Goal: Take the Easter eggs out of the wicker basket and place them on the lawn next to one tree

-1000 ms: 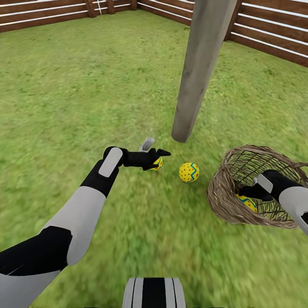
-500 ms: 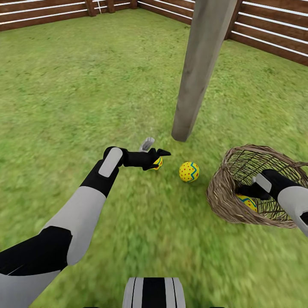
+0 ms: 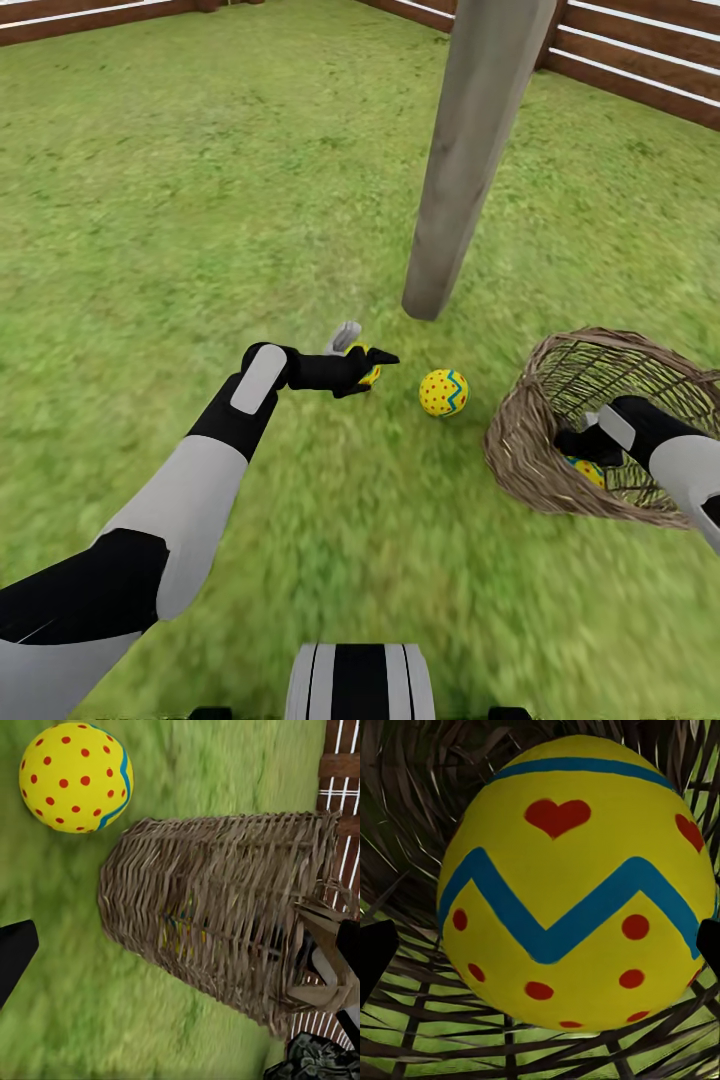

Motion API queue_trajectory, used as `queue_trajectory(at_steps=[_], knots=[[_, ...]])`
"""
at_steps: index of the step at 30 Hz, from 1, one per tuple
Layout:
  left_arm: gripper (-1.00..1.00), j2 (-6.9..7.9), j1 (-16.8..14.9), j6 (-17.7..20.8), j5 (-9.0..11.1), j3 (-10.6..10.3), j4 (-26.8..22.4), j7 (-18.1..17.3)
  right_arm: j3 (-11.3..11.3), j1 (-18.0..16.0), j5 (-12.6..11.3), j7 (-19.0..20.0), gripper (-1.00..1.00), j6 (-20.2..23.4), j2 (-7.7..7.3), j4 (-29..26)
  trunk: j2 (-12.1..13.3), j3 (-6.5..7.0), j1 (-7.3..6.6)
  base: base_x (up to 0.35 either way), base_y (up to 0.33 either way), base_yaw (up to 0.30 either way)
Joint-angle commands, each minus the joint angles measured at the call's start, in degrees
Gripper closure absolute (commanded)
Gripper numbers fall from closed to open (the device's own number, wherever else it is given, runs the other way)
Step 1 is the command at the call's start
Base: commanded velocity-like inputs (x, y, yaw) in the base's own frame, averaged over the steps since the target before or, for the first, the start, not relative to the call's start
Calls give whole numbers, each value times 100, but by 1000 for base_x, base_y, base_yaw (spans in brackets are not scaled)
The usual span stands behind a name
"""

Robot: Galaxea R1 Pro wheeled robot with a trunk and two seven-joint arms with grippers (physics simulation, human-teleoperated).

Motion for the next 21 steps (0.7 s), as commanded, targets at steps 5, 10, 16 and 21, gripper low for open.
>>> queue_trajectory(at_steps=[5, 10, 16, 21], knots=[[-100, 8, -3, 15, 13, 3, -2, 2, 38, -2, -10, 16, -100, 25, -9, -3, -3, -26, 1, 0, 0, 0], [-100, 20, -3, 9, 11, 7, 10, 11, 34, -2, -9, 17, -100, 25, -12, 4, -3, -26, 1, 0, 0, 0], [-100, 23, -3, -6, -8, 8, 110, 49, 32, -2, -9, 17, -100, 25, -23, 14, -3, -26, 1, 19, -10, 0], [-100, 24, -3, -5, -8, 8, 172, 32, 37, 1, -3, 14, -100, 25, -27, 26, -3, -26, 1, 125, -86, 0]])
